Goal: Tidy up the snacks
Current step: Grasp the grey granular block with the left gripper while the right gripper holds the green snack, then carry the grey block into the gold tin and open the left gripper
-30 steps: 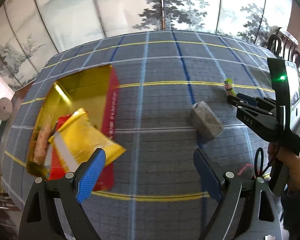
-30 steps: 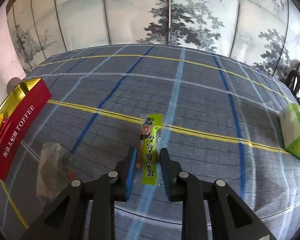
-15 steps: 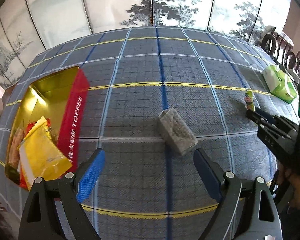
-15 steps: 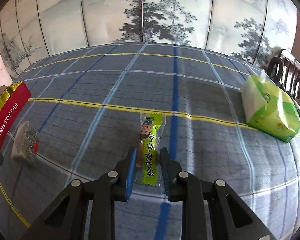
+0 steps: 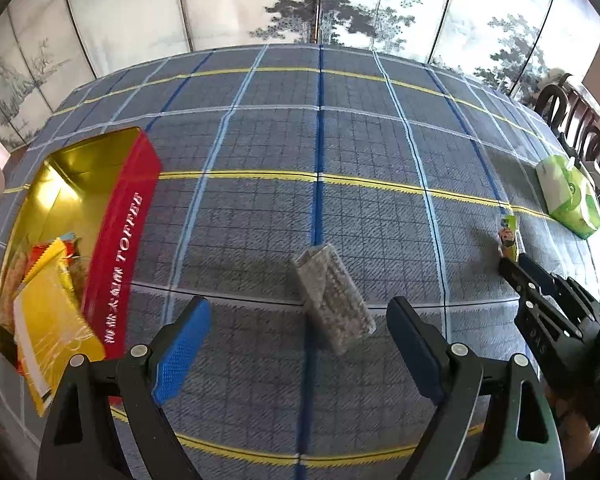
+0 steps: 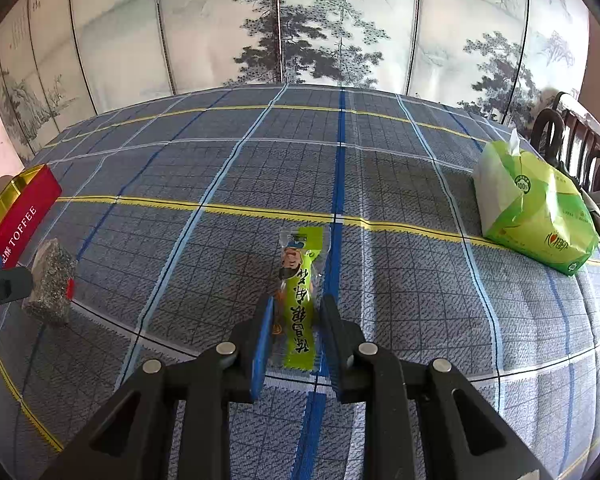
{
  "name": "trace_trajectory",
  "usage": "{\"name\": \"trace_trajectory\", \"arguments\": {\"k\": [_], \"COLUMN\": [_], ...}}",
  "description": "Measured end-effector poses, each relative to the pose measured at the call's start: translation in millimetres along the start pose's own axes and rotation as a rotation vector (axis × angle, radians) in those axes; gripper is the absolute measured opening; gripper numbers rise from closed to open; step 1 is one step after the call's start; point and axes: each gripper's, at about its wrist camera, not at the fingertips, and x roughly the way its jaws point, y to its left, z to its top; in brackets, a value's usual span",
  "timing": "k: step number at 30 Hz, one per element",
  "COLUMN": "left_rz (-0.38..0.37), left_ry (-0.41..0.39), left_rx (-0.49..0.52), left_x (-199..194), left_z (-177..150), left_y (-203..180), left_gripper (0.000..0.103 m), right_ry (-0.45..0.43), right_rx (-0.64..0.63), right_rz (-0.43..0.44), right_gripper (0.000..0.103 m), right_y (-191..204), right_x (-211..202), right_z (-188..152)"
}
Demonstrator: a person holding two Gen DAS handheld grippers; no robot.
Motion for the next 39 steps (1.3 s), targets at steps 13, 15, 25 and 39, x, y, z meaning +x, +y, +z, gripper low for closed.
{"name": "trace_trajectory", "arguments": {"k": [13,15,25,39], "left_rz": [0.014,-0.008,-0.053,-0.070], "left_ry": [0.027,0.028,0.023,0.017], "left_rx": [0.015,0.014,0.062,0.085], "left_x": [22,21,18,6], "left_z": [1,1,-1,-9], "left_y": [-5,-4,-9,-4], "left_gripper": [0.068,0.058,0.031,0.024], "right_ry": [0.000,0.000,0.000,0.000], "right_rx": [0.000,0.001,0.000,-0.002], "right_rz": [0.003,0.004,0.003,-0.001], "right_gripper": [0.026,0.026,0.026,0.026], "right_y": [0,0,0,1], "right_x": [0,0,0,0], "right_z": [-1,-1,-1,0]}}
